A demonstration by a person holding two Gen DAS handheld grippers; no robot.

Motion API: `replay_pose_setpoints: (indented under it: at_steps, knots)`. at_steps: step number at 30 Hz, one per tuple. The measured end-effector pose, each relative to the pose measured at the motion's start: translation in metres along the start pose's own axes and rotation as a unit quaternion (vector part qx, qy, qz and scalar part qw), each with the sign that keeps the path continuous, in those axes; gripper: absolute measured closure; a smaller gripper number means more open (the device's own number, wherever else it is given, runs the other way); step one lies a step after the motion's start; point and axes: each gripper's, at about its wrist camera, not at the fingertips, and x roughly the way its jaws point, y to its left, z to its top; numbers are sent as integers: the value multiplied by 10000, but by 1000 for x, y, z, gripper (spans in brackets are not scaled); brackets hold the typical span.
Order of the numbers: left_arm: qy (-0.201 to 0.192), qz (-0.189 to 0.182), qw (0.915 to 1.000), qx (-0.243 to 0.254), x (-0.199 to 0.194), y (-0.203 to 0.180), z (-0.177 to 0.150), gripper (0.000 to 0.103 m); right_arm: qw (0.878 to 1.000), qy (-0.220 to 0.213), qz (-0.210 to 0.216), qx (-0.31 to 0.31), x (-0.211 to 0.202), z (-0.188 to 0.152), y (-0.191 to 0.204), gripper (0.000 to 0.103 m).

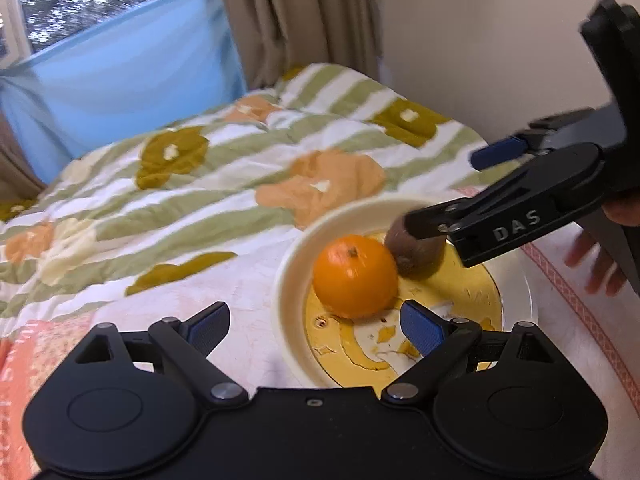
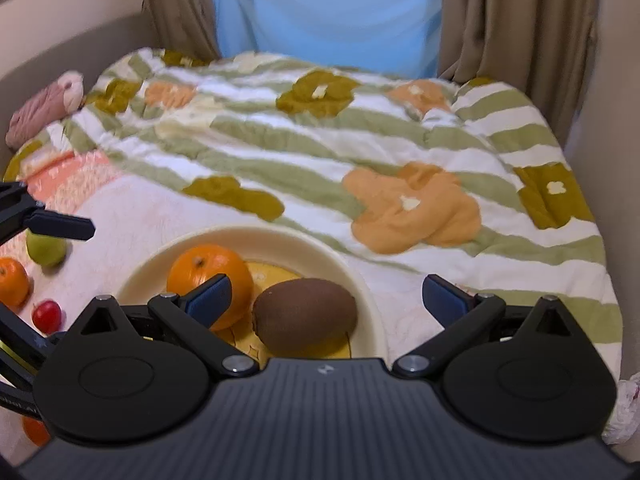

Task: Organize fruits
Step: 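Open the left tool releasing the orange while the right tool releases the kiwi into the bowl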

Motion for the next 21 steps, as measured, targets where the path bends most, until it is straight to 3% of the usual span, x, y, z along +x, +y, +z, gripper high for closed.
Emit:
replay_pose_setpoints:
  at_steps: [10, 21]
  knots:
    - [-217, 362, 9980, -467, -83, 8, -13, 8, 9994, 37, -321, 122, -70, 13, 23, 0]
    - [-545, 529, 9941, -772, -183, 33, -52, 2, 9976, -22, -489, 486, -161, 5, 92, 0]
